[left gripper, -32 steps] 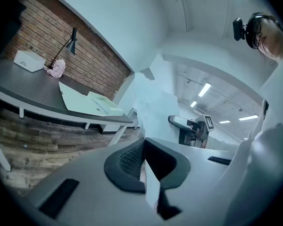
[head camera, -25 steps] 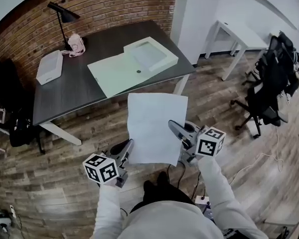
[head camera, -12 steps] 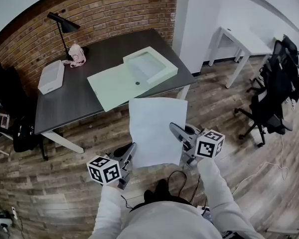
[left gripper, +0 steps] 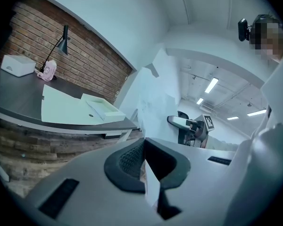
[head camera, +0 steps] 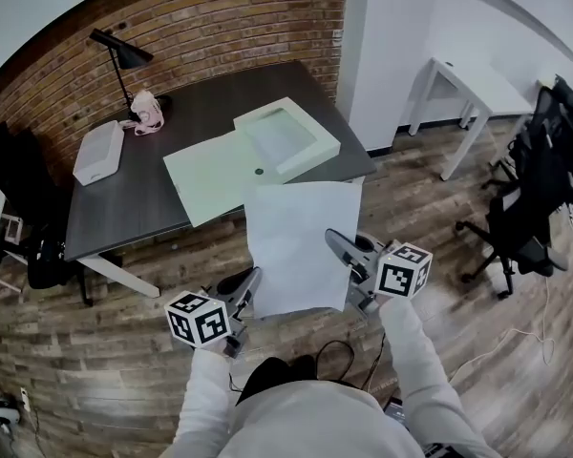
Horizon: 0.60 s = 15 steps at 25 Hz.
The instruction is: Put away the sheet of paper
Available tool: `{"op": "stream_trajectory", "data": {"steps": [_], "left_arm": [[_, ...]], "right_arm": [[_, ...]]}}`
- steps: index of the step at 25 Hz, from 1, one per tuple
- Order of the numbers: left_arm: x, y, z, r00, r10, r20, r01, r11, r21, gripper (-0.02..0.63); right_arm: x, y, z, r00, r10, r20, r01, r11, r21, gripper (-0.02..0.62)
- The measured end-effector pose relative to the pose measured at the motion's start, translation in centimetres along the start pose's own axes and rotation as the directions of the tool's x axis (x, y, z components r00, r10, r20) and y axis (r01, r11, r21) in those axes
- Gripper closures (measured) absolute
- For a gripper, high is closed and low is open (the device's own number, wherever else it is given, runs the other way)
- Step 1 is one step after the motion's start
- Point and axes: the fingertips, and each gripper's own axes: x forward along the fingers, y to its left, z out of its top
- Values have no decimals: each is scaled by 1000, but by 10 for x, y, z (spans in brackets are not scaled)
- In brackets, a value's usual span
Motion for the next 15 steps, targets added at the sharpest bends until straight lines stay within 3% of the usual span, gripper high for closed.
{"op": "stream_trajectory", "data": {"steps": [8, 15], "left_arm": [[29, 17, 24, 999, 37, -6, -37, 999, 15, 589], [68, 50, 47, 1000, 11, -11, -12, 1000, -6, 589]], "right_arm": [[19, -34, 20, 999, 30, 15, -30, 999, 35, 568], [51, -73, 42, 1000, 5, 17, -6, 1000, 26, 568]]}}
